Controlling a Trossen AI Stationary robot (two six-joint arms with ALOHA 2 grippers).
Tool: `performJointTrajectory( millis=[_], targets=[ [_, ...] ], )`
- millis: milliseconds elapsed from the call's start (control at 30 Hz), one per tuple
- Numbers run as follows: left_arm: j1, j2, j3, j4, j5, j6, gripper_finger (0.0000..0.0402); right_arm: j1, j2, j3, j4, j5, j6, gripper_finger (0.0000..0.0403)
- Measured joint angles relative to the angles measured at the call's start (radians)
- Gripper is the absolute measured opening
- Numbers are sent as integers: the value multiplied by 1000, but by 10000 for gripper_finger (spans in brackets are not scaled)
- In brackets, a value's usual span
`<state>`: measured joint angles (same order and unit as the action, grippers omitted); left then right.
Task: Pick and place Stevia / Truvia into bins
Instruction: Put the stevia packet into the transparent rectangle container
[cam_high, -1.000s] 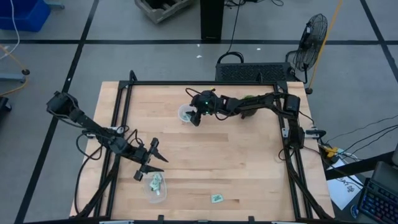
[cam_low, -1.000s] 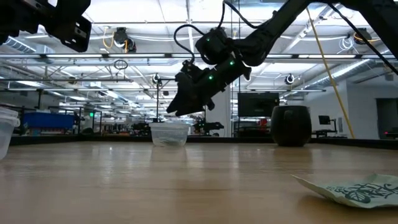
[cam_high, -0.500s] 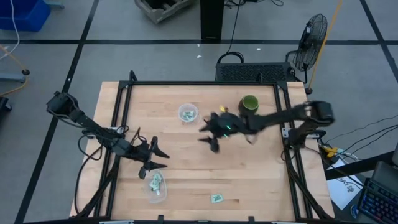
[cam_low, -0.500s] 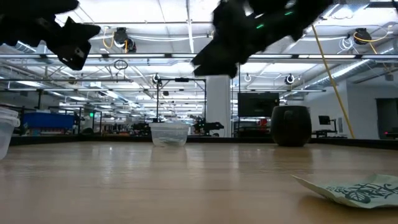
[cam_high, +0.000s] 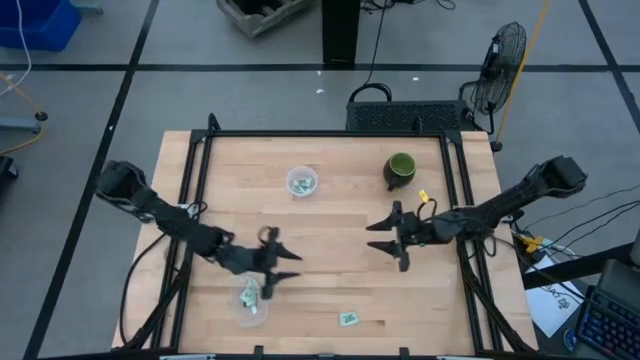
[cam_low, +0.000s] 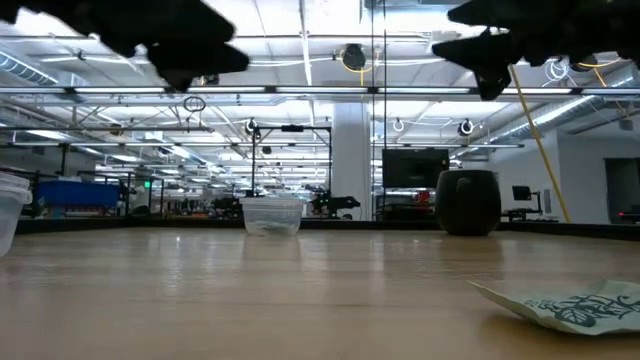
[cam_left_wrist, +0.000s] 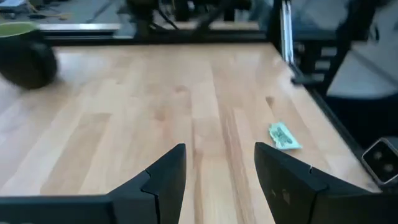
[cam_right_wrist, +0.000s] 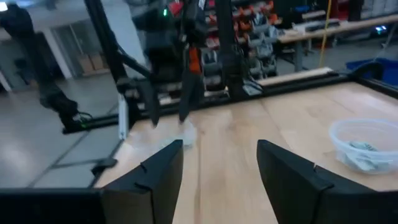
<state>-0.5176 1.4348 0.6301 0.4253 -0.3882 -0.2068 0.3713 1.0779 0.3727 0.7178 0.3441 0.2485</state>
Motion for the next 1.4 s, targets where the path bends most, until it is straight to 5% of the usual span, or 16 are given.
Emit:
performJointTrajectory(
  millis=[233,500,700,867,1400],
  targets=[
    [33,239,242,-13,206,33,195,59,-99,-71,3,-7,3,196],
    [45,479,473,-126,210,43,195,111,-139,-160,10,-5,105,196],
    [36,634,690,-277,358,43,195,108,-167,-172,16,-2,110,196],
    [-3,699,816,-452,355,57,195,107,-185,-172,7,-1,99,196],
    [15,782,851,-458,361,96,195,106,-187,-171,-13,0,77,196]
  ],
)
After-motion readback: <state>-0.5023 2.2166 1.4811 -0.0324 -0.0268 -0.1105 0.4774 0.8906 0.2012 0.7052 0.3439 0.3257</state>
